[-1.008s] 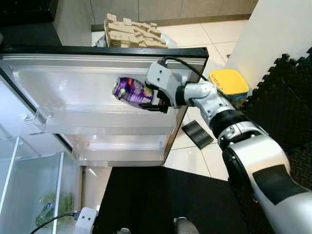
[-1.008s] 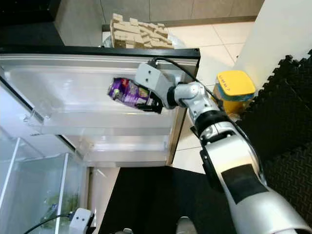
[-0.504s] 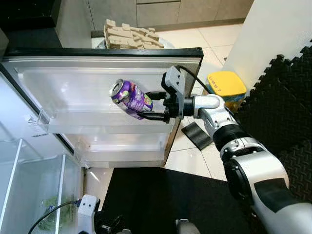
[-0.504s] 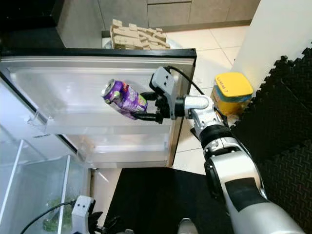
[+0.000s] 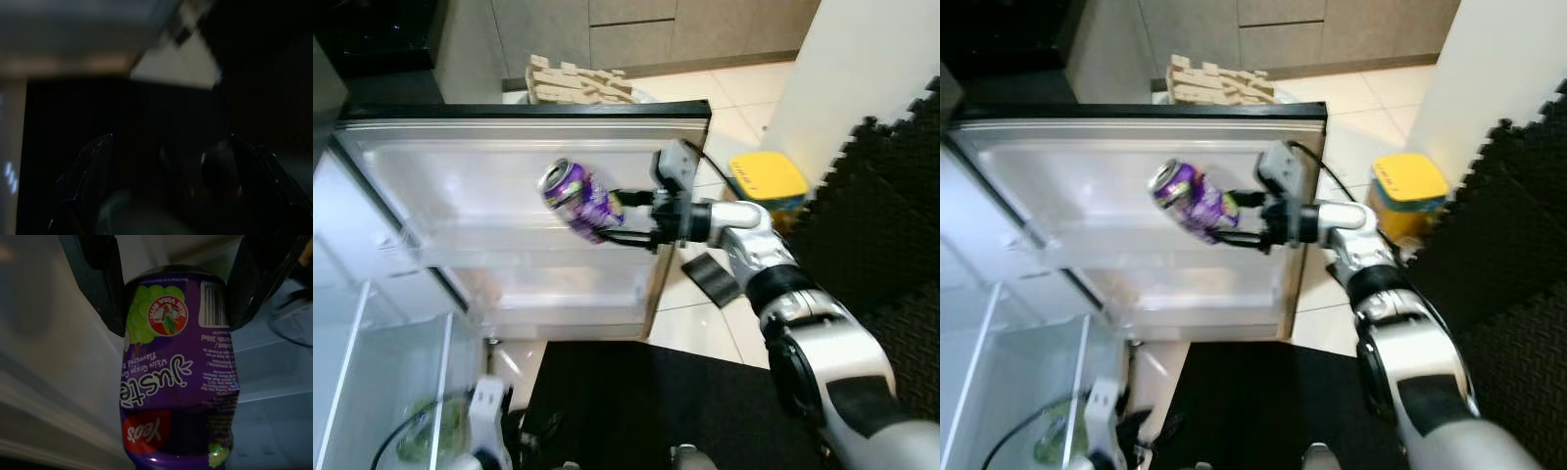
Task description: Restocking fridge
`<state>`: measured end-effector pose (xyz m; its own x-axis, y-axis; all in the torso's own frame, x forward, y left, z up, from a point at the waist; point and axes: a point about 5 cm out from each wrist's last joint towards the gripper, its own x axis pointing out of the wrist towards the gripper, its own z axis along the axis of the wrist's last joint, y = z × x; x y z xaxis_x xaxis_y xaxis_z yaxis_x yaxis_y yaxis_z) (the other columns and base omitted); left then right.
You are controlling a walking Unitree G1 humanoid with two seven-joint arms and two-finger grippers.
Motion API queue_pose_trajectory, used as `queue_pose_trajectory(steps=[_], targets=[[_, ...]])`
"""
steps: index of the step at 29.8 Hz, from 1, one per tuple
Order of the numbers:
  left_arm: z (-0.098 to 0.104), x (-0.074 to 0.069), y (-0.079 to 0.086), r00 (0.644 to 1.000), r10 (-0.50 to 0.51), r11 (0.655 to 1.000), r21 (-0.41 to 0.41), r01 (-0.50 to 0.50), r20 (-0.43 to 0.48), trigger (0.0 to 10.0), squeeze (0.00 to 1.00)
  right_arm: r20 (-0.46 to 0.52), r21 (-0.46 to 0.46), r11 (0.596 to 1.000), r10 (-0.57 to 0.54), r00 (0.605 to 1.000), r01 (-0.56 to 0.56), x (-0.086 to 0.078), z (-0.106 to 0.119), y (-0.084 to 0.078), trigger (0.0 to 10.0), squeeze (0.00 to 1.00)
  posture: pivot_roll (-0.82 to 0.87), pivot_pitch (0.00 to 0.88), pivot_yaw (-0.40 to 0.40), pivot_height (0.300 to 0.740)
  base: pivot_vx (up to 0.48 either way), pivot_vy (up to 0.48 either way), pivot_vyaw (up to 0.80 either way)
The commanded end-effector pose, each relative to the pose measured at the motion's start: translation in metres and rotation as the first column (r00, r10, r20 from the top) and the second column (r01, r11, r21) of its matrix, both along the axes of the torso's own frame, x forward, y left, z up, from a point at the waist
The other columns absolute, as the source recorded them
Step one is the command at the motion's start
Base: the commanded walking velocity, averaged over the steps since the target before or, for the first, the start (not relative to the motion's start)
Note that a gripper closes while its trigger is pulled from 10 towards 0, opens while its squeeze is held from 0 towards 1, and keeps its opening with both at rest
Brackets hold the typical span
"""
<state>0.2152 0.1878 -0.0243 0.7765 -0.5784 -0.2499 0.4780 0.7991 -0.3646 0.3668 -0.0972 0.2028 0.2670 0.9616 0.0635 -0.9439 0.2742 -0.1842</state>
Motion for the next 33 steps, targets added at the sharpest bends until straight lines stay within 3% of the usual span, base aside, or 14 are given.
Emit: queue_pose_trajectory(steps=[1,8,13,19,21,26,28,33], targets=[[0.016,0.013,-0.003,0.995,-0.046,0.998,-0.038,0.049,0.088,10.0,0.00,-0.008,0.052,0.999,0.012,1.000,-0.012,-0.004,-0.001,-0.003,10.0,0.00,0.00,0.092,0.012,0.740,0.000,0.000,0.00],[0.050,0.036,-0.011,0.958,-0.141,0.983,-0.079,0.165,0.249,10.0,0.00,-0.029,0.132,0.991,0.030,0.999,-0.026,-0.023,-0.010,-0.015,10.0,0.00,-0.01,0.077,0.015,0.740,0.000,0.000,0.00],[0.055,0.039,-0.013,0.949,-0.156,0.980,-0.079,0.184,0.274,10.0,0.00,-0.030,0.132,0.991,0.022,0.999,-0.017,-0.025,-0.012,-0.018,10.0,0.00,-0.01,0.077,0.015,0.740,0.000,0.000,0.00],[0.086,0.054,-0.016,0.907,-0.176,0.967,-0.104,0.231,0.383,10.0,0.00,-0.047,0.121,0.992,-0.033,0.998,0.038,-0.041,-0.017,-0.037,10.0,0.00,-0.02,0.067,0.022,0.740,0.000,0.000,0.00],[0.086,0.054,-0.016,0.907,-0.176,0.967,-0.104,0.231,0.383,10.0,0.00,-0.047,0.121,0.992,-0.033,0.998,0.038,-0.041,-0.017,-0.037,10.0,0.00,-0.02,0.067,0.022,0.740,0.000,0.000,0.00],[0.109,0.062,-0.013,0.877,-0.169,0.960,-0.128,0.251,0.451,10.0,0.00,-0.078,0.101,0.992,-0.066,0.995,0.074,-0.050,-0.024,-0.051,10.0,0.00,-0.02,0.071,0.021,0.740,0.000,0.000,0.00],[0.125,0.067,-0.010,0.852,-0.167,0.956,-0.130,0.263,0.495,10.0,0.00,-0.102,0.083,0.992,-0.090,0.991,0.099,-0.057,-0.031,-0.061,10.0,0.00,-0.03,0.068,0.018,0.740,0.000,0.000,0.00],[0.138,0.070,-0.007,0.832,-0.165,0.953,-0.131,0.272,0.530,10.0,0.00,-0.119,0.070,0.991,-0.101,0.988,0.110,-0.065,-0.034,-0.067,10.0,0.00,-0.03,0.066,0.019,0.740,0.000,0.000,0.00]])
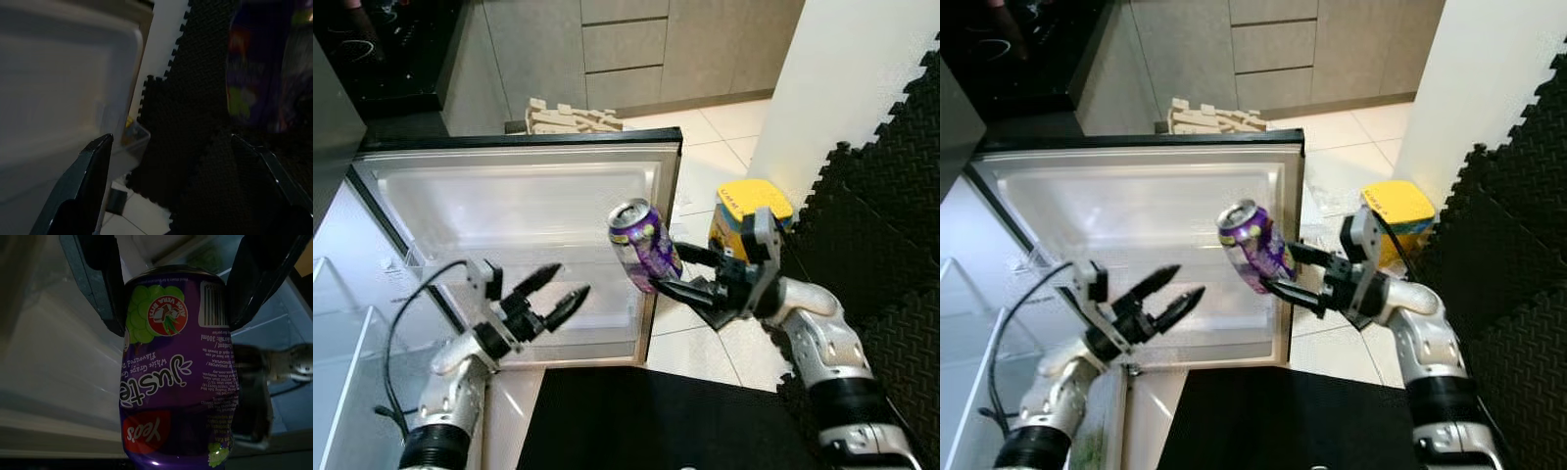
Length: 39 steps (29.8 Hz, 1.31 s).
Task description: Restocking fridge
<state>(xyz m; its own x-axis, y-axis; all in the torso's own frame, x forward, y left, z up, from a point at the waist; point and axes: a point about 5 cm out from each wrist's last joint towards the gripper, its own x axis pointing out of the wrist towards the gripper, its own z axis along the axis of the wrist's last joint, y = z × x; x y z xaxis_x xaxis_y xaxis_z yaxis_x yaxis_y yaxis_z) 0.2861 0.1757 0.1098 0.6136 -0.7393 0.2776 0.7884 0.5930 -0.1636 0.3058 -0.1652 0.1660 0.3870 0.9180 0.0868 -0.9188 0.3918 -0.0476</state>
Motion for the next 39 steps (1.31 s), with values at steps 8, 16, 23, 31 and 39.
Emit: queue_pose_trajectory(steps=[8,16,23,31,39], targets=[[0.019,-0.001,0.001,0.996,-0.091,0.995,-0.027,0.091,0.012,10.0,1.00,-0.010,0.004,1.000,-0.001,1.000,0.002,-0.010,0.002,0.000,10.0,0.00,-0.04,0.050,0.025,0.740,0.000,0.000,0.00],[0.031,0.003,-0.008,0.993,-0.118,0.991,-0.065,0.118,0.013,10.0,1.00,-0.006,-0.036,0.999,-0.025,1.000,0.024,-0.012,-0.001,0.005,10.0,0.00,-0.04,0.042,0.028,0.740,0.000,0.000,0.00],[0.034,0.007,-0.016,0.992,-0.125,0.990,-0.062,0.126,0.016,10.0,0.00,-0.015,-0.067,0.997,-0.049,0.999,0.048,-0.012,-0.011,0.010,10.0,0.00,-0.05,0.028,0.032,0.740,0.000,0.000,0.00],[0.035,0.008,-0.026,0.990,-0.142,0.989,-0.031,0.142,0.019,10.0,0.00,-0.008,-0.068,0.993,-0.094,0.996,0.094,-0.009,-0.013,0.013,10.0,0.00,-0.05,0.017,0.037,0.740,0.000,0.000,0.00],[0.038,0.003,-0.037,0.983,-0.182,0.983,-0.034,0.183,0.025,10.0,0.00,0.010,-0.092,0.986,-0.139,0.990,0.139,-0.002,-0.015,0.017,10.0,0.00,-0.05,0.011,0.039,0.740,0.000,0.000,0.00]])
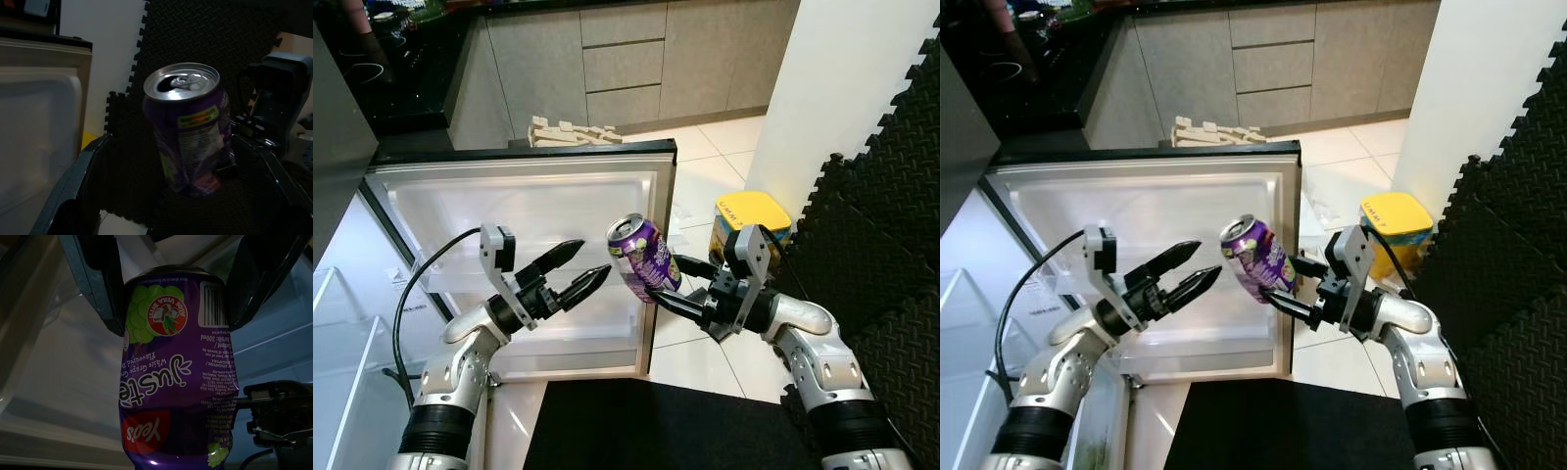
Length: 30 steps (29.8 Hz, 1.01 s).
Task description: Restocking fridge
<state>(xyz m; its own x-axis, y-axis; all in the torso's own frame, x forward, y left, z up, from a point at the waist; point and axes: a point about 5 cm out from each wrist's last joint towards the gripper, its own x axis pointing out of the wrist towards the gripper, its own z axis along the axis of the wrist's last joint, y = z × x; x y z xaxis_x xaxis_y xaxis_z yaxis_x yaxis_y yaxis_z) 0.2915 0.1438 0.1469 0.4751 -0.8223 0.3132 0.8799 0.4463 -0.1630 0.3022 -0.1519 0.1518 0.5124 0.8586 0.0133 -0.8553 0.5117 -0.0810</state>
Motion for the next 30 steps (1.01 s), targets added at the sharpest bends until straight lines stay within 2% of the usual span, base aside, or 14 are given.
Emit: queue_pose_trajectory(steps=[1,10,18,21,30], targets=[[0.002,-0.003,-0.008,1.000,-0.021,1.000,-0.010,0.021,0.002,10.0,0.00,0.006,-0.018,1.000,0.000,1.000,0.000,0.002,-0.002,0.005,10.0,0.00,-0.05,0.011,0.039,0.740,0.000,0.000,0.00],[0.004,-0.008,-0.019,0.997,-0.073,0.997,-0.037,0.073,-0.002,10.0,0.00,0.015,-0.029,0.999,-0.012,1.000,0.012,0.005,-0.005,0.011,10.0,0.00,-0.05,0.011,0.040,0.740,0.000,0.000,0.00],[0.001,-0.007,-0.030,0.998,-0.057,0.997,-0.046,0.055,-0.027,10.0,0.00,0.025,-0.014,1.000,0.015,1.000,-0.014,0.004,-0.004,0.019,10.0,0.00,-0.05,0.014,0.039,0.740,0.000,0.000,0.00],[-0.005,-0.008,-0.034,0.998,-0.052,0.999,-0.015,0.051,-0.040,10.0,0.00,0.037,-0.002,1.000,0.023,0.999,-0.023,0.005,-0.001,0.021,10.0,0.00,-0.05,0.016,0.038,0.740,0.000,0.000,0.00],[-0.007,-0.005,-0.034,0.999,-0.019,1.000,-0.008,0.019,-0.047,10.0,0.00,0.038,0.005,0.999,0.035,0.999,-0.035,0.004,-0.001,0.022,10.0,0.00,-0.05,0.018,0.035,0.740,0.000,0.000,0.00]])
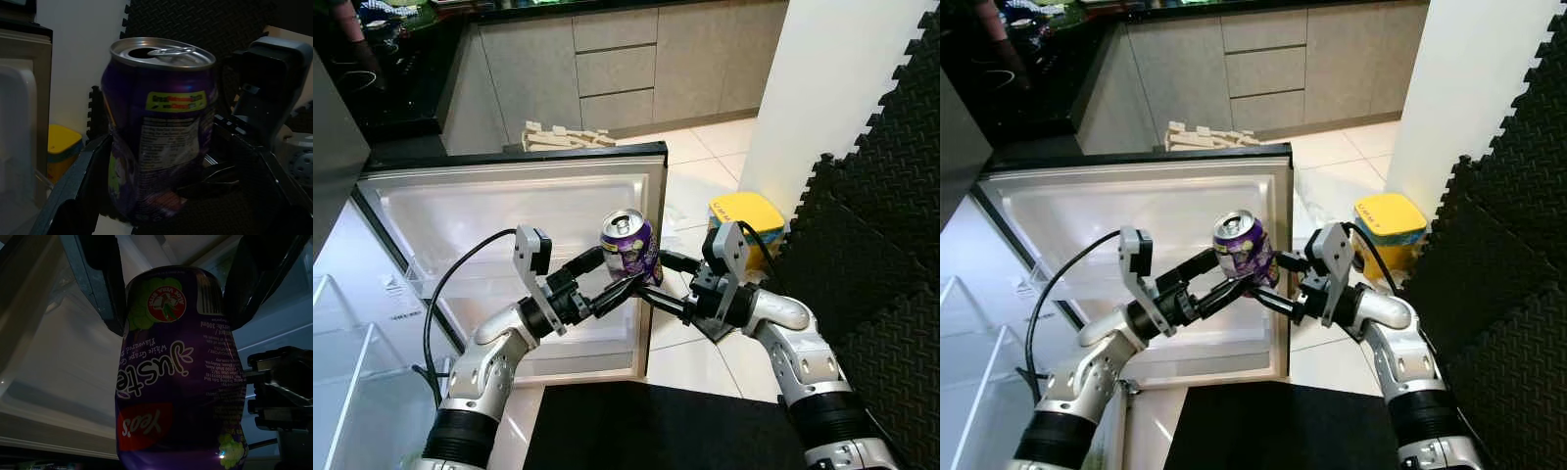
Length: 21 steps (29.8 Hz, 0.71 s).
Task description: Restocking fridge
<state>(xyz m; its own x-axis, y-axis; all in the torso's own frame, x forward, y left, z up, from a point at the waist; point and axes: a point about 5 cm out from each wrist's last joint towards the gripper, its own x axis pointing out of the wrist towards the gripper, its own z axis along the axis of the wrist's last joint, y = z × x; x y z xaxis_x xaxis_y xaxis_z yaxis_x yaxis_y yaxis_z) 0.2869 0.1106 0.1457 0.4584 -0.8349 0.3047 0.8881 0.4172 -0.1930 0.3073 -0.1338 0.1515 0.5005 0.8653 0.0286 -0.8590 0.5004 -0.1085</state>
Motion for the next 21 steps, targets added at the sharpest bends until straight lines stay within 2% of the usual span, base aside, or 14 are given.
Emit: queue_pose_trajectory(steps=[1,4,9,21], targets=[[-0.0056,-0.0009,-0.0007,1.000,0.012,1.000,0.000,-0.012,-0.017,10.0,0.00,0.007,0.006,1.000,0.022,1.000,-0.022,-0.0014,-0.0005,0.0040,10.0,0.00,-0.05,0.018,0.035,0.740,0.000,0.000,0.00],[-0.0061,0.0001,-0.0007,1.000,0.027,1.000,0.008,-0.027,-0.012,10.0,0.00,0.005,0.007,1.000,0.026,1.000,-0.026,-0.0022,-0.0010,0.0042,10.0,0.00,-0.05,0.020,0.036,0.740,0.000,0.000,0.00],[-0.0057,0.0078,-0.0011,0.994,0.108,0.994,0.025,-0.108,-0.002,10.0,0.00,0.001,0.005,0.999,0.037,0.999,-0.037,-0.0033,-0.0015,0.0041,10.0,0.00,-0.06,0.019,0.034,0.740,0.000,0.000,0.00],[-0.0070,0.0078,-0.0083,0.992,0.129,0.992,0.014,-0.129,-0.005,10.0,0.00,-0.004,0.004,0.999,0.054,0.999,-0.054,-0.0042,-0.0019,0.0059,10.0,0.00,-0.05,0.015,0.031,0.740,0.000,0.000,0.00]])
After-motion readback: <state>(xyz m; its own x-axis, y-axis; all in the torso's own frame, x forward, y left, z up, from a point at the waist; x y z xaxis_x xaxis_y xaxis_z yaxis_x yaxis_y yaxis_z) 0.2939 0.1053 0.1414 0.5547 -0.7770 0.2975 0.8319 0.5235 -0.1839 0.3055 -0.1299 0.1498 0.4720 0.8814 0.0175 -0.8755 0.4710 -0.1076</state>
